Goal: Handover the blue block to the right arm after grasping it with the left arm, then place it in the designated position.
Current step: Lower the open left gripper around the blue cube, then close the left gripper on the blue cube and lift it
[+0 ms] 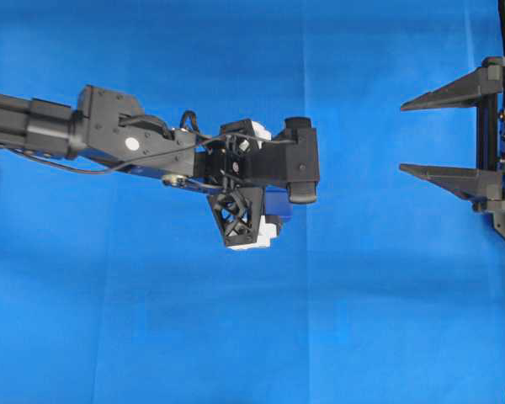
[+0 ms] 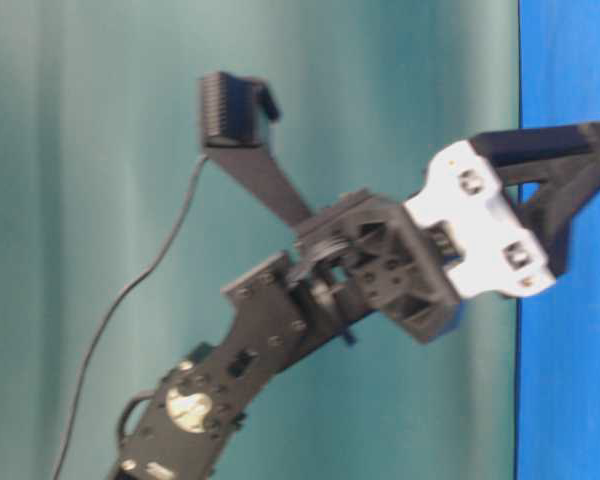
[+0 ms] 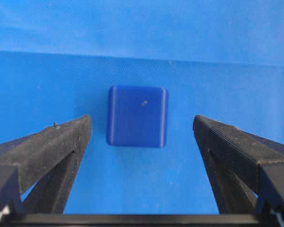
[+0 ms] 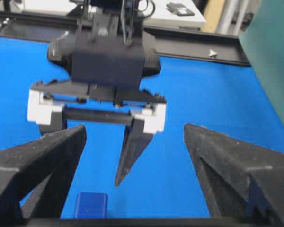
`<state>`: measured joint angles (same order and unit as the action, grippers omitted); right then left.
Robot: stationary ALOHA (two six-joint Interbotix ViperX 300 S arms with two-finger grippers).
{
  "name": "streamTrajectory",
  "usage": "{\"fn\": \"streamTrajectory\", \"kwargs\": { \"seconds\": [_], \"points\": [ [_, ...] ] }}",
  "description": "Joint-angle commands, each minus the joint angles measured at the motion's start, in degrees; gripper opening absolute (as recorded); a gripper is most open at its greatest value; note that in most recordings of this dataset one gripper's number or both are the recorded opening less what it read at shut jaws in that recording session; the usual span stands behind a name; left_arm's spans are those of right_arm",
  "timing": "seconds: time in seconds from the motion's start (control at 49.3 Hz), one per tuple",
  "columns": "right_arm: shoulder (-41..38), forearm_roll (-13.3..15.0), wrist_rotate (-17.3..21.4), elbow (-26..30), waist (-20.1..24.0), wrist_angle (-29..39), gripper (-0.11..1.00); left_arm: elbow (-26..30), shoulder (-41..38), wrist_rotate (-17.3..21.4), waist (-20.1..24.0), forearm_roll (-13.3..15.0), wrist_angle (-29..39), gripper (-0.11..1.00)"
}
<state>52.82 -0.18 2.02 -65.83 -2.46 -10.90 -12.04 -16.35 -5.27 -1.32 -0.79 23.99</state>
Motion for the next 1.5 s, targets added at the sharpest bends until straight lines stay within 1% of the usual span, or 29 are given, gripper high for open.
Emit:
{"fn": "streamTrajectory", "kwargs": {
  "seconds": [0.0, 0.426, 0.973, 1.034, 1.095, 1.136, 1.176, 1.257, 1.278, 1.48],
  "points": [
    [-0.35, -0.18, 0.09, 1.32, -0.26, -0.35, 0.97, 0.70, 0.00, 0.00, -0.18, -0.09, -1.23, 0.93],
    [-0.35, -0.18, 0.09, 1.23, -0.35, -0.26, 0.97, 0.79, -6.06, 0.00, -0.26, -0.09, -4.92, 0.93],
    [-0.53, -0.18, 0.09, 1.23, -0.44, -0.26, 0.97, 0.53, -6.50, 0.26, -0.44, -0.09, -5.36, 0.92],
    [-0.53, -0.18, 0.09, 1.23, -0.44, -0.26, 0.97, 0.53, -6.59, -0.26, -0.53, 0.00, -5.19, 0.91],
    [-0.53, -0.18, 0.09, 1.23, -0.35, -0.26, 0.97, 0.53, -6.59, -0.18, -0.53, -0.09, -5.10, 0.88],
    [-0.53, -0.18, 0.09, 1.23, -0.44, -0.26, 0.97, 0.53, -6.59, -0.26, -0.62, -0.09, -5.10, 0.82],
    [-0.53, -0.18, 0.09, 1.23, -0.44, -0.26, 0.97, 0.53, -6.50, -0.18, -0.62, -0.09, -5.10, 0.73],
    [-0.53, -0.18, 0.09, 1.23, -0.44, -0.26, 0.97, 0.62, -6.50, -0.26, -0.70, 0.00, -5.10, 0.50],
    [-0.53, -0.18, 0.09, 1.23, -0.44, -0.26, 0.97, 0.62, -6.59, -0.18, -0.70, -0.09, -5.10, 0.47],
    [-0.53, -0.18, 0.09, 1.23, -0.44, -0.26, 0.97, 0.62, -6.59, -0.26, -0.62, -0.09, -5.10, 0.48]
  ]
}}
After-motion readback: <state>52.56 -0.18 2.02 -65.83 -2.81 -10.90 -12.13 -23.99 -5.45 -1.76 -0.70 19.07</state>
